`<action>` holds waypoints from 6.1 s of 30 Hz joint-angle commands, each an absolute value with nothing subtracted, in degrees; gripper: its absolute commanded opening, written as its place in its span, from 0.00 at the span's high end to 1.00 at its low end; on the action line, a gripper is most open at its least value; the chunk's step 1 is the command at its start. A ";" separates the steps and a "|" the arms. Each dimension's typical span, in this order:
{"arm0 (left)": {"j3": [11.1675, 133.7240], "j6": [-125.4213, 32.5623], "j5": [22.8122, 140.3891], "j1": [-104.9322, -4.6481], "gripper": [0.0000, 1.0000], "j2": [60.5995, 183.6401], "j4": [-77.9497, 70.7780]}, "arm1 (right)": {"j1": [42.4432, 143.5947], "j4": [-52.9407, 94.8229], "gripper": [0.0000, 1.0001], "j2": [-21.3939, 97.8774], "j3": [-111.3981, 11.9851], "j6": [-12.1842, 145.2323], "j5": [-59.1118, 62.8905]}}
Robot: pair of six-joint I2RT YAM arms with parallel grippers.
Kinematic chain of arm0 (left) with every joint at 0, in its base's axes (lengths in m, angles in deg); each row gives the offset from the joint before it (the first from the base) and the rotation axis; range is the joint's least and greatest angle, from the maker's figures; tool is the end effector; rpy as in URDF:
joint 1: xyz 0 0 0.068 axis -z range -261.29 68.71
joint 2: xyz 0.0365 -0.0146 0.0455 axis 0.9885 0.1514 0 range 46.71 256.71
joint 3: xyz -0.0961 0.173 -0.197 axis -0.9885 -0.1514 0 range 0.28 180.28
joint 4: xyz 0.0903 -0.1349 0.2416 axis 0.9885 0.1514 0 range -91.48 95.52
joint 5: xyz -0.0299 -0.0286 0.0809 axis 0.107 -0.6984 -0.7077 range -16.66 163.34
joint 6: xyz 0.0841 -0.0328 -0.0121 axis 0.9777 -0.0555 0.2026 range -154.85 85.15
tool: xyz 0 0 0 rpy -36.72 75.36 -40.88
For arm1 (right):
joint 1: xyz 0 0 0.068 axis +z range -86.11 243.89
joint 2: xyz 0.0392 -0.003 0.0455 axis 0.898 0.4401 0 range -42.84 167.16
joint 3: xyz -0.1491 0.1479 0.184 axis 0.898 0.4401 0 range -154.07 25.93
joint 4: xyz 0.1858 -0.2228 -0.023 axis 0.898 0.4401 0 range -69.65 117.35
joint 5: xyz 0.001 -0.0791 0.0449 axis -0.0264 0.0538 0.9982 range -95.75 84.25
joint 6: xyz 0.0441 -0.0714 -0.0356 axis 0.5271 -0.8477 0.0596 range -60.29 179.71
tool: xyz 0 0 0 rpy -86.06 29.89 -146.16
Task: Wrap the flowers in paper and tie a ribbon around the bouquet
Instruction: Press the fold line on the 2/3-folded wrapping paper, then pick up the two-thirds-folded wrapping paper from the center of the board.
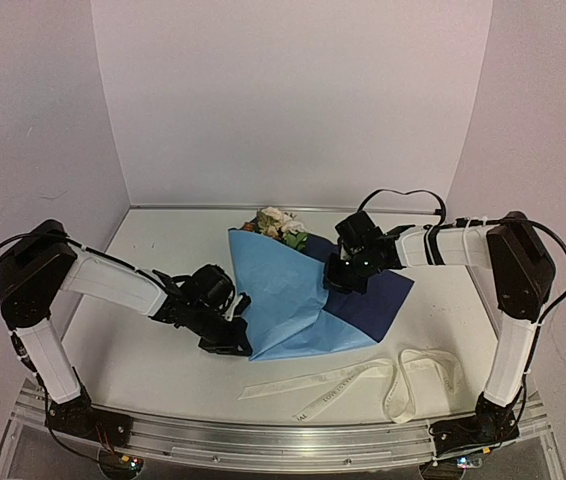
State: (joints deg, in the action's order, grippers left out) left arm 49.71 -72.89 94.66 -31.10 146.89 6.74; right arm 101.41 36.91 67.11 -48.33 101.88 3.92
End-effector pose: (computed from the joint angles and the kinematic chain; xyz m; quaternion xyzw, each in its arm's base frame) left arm 0.2118 -0.3005 0.0753 0.1494 0.9364 -0.3110 0.0647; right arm 0.3615 0.2948 0.1332 0.0110 0.9432 0.2678 0.1963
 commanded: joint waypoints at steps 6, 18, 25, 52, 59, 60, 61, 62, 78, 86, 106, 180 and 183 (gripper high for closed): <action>50.47 -72.61 94.62 -31.11 0.96 146.04 9.08 | 101.25 37.31 1.00 67.35 -48.88 101.39 2.60; 58.45 -70.19 95.87 -31.10 0.91 145.09 10.26 | 101.25 38.70 1.00 64.60 -47.69 99.51 1.87; 58.43 -71.33 97.34 -31.10 0.95 151.10 8.01 | 101.25 40.03 1.00 63.75 -47.01 98.44 1.28; 50.69 -72.07 95.84 -30.93 0.97 152.12 12.03 | 101.18 50.26 0.99 62.57 -51.64 95.22 -2.31; 53.08 -70.33 95.34 -30.94 0.96 150.72 13.94 | 101.32 54.33 0.67 53.93 -45.47 100.39 1.19; 53.28 -70.18 95.42 -30.91 0.96 150.60 14.06 | 101.59 54.35 0.65 52.43 -43.36 101.47 1.68; 53.43 -70.06 95.53 -30.89 0.96 150.45 14.14 | 101.96 54.35 0.64 50.94 -41.09 102.45 2.19; 53.41 -69.91 95.51 -30.92 0.96 150.25 14.23 | 102.51 54.22 0.62 49.74 -39.24 103.65 1.91; 53.31 -68.02 95.86 -31.01 0.96 149.11 15.65 | 116.28 38.07 0.52 42.74 -19.44 119.89 -10.97; 53.67 -68.02 95.62 -31.02 0.97 149.19 15.79 | 118.25 31.78 0.56 43.87 -14.84 126.34 -14.95; 54.06 -67.62 96.01 -31.02 0.97 150.26 16.17 | 125.85 26.34 0.80 52.29 -25.48 116.68 -9.71; 54.75 -67.54 96.50 -32.08 0.99 154.29 17.76 | 124.50 41.84 0.53 18.98 -2.52 117.99 -25.64; 54.79 -67.52 96.54 -32.10 0.99 154.34 17.71 | 125.47 39.82 0.53 21.91 -4.81 118.62 -24.49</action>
